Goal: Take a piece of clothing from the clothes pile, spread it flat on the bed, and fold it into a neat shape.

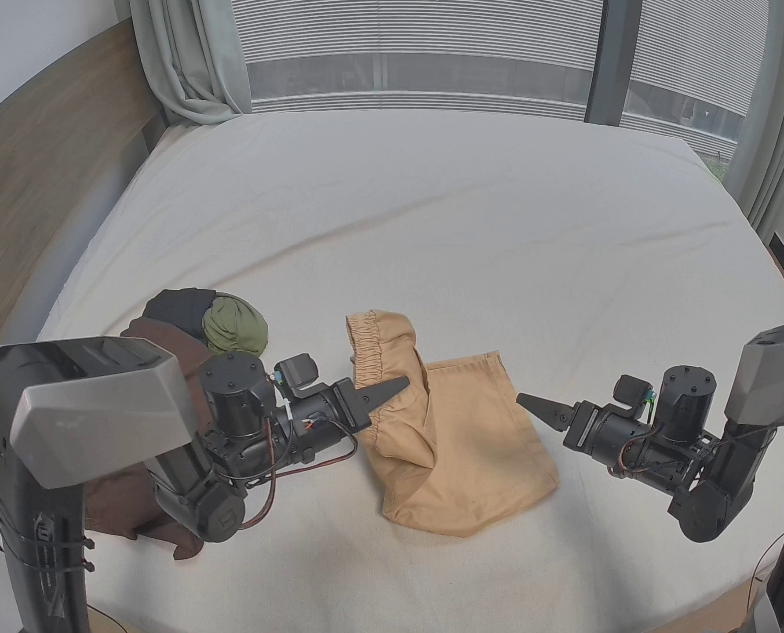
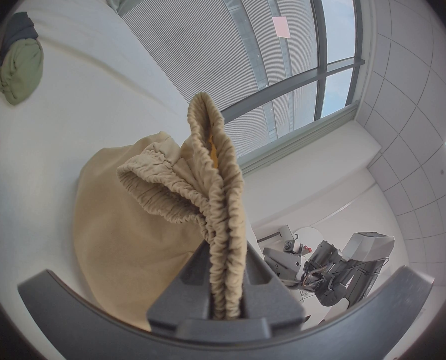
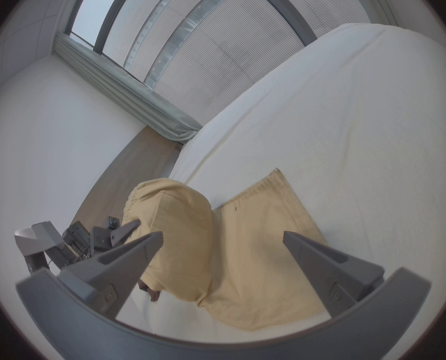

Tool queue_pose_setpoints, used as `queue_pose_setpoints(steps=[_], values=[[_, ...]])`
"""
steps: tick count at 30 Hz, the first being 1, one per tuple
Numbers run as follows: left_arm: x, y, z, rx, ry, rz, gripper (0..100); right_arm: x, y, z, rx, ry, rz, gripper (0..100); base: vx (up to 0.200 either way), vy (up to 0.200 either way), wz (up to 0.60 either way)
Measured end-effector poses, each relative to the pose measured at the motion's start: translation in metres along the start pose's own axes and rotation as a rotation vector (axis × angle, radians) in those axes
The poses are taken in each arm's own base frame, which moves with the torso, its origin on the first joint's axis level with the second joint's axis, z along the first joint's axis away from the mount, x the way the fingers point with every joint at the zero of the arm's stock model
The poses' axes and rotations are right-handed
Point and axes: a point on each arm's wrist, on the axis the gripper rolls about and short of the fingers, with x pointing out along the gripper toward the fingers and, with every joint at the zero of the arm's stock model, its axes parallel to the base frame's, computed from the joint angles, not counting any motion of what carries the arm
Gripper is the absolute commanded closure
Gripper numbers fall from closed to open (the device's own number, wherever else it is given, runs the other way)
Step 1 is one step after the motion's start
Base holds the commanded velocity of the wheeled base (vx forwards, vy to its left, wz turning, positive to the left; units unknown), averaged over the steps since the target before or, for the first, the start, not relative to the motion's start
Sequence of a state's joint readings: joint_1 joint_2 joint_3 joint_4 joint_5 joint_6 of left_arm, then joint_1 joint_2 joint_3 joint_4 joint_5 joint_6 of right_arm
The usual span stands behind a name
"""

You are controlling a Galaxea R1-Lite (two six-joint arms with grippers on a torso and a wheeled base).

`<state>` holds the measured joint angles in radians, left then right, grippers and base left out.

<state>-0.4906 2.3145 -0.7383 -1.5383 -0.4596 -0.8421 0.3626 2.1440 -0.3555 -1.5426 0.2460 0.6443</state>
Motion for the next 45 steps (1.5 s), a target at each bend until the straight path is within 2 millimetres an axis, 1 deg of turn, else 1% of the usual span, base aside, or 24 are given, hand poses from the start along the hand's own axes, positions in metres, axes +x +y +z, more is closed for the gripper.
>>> queue_pose_setpoints(steps=[7, 16, 26, 27, 31, 39, 45], values=[[0.024, 0.006, -0.015, 0.001, 0.029, -0.033, 100, 0.002, -0.006, 0.011, 0.015, -0.046, -0.009, 0, 0.0, 0.0, 0.0], [0.053, 0.017, -0.03, -0.014, 0.059, -0.052, 100, 0.003, -0.008, 0.016, 0.027, -0.065, -0.011, 0, 0.0, 0.0, 0.0], [0.064, 0.027, -0.043, -0.021, 0.081, -0.053, 100, 0.003, -0.01, 0.019, 0.028, -0.077, -0.014, 0, 0.0, 0.0, 0.0], [0.065, 0.027, -0.043, -0.022, 0.081, -0.052, 0, 0.003, -0.01, 0.02, 0.028, -0.078, -0.014, 0, 0.0, 0.0, 0.0], [0.066, 0.029, -0.045, -0.025, 0.087, -0.047, 0, 0.003, -0.01, 0.02, 0.028, -0.079, -0.015, 0, 0.0, 0.0, 0.0], [0.069, 0.03, -0.04, -0.017, 0.06, -0.047, 0, 0.003, -0.01, 0.02, 0.028, -0.079, -0.016, 0, 0.0, 0.0, 0.0], [0.064, 0.031, -0.04, -0.017, 0.05, -0.026, 0, 0.002, -0.01, 0.021, 0.027, -0.081, -0.015, 0, 0.0, 0.0, 0.0]])
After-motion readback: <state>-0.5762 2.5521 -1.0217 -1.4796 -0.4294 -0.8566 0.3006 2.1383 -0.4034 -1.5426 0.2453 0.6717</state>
